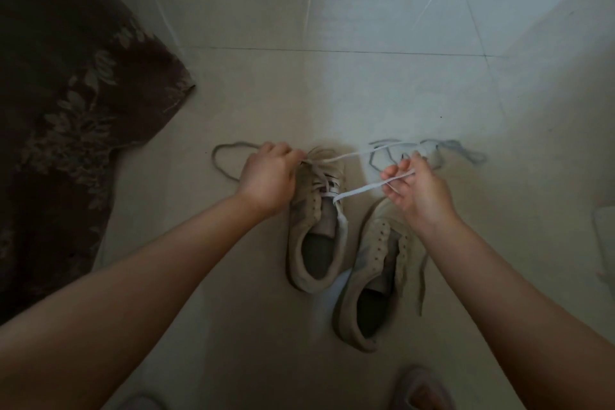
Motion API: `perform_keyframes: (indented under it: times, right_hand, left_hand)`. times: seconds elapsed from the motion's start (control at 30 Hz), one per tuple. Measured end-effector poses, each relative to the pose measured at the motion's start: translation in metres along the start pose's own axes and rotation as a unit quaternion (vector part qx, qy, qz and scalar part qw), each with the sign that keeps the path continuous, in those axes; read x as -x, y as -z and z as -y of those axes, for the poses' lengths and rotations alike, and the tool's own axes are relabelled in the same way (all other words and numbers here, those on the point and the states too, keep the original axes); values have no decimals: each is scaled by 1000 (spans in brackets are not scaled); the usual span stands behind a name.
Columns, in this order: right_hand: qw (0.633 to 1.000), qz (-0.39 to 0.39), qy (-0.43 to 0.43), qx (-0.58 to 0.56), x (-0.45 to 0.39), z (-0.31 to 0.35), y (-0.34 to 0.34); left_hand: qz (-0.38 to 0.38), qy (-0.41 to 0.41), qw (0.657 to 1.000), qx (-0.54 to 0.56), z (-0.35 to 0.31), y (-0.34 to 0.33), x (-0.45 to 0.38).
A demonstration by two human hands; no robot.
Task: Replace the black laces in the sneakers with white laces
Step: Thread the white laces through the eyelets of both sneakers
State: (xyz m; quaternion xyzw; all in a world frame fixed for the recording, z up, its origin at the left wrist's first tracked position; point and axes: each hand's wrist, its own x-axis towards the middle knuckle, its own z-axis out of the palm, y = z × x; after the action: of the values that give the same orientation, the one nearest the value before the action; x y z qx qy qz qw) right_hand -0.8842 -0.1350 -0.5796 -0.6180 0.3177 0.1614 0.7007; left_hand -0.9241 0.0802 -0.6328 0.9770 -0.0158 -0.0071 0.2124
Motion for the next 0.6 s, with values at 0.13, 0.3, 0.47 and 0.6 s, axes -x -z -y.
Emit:
perform_keyframes:
  times: [0.13, 0.3, 0.47, 0.6]
  right_hand:
    - [995, -21, -95, 21, -10, -14, 10]
    - [989, -79, -60, 105, -15, -16, 26]
    - [786, 4, 67, 614, -9, -14, 25]
    - [708, 84, 244, 657, 11, -16, 2]
  left_hand:
    - [172, -8, 984, -47, -2, -4, -4]
    - [170, 13, 983, -67, -4, -5, -11]
    - [143, -14, 986, -86, -7, 2, -8]
    - [118, -4, 982, 148, -22, 22, -1]
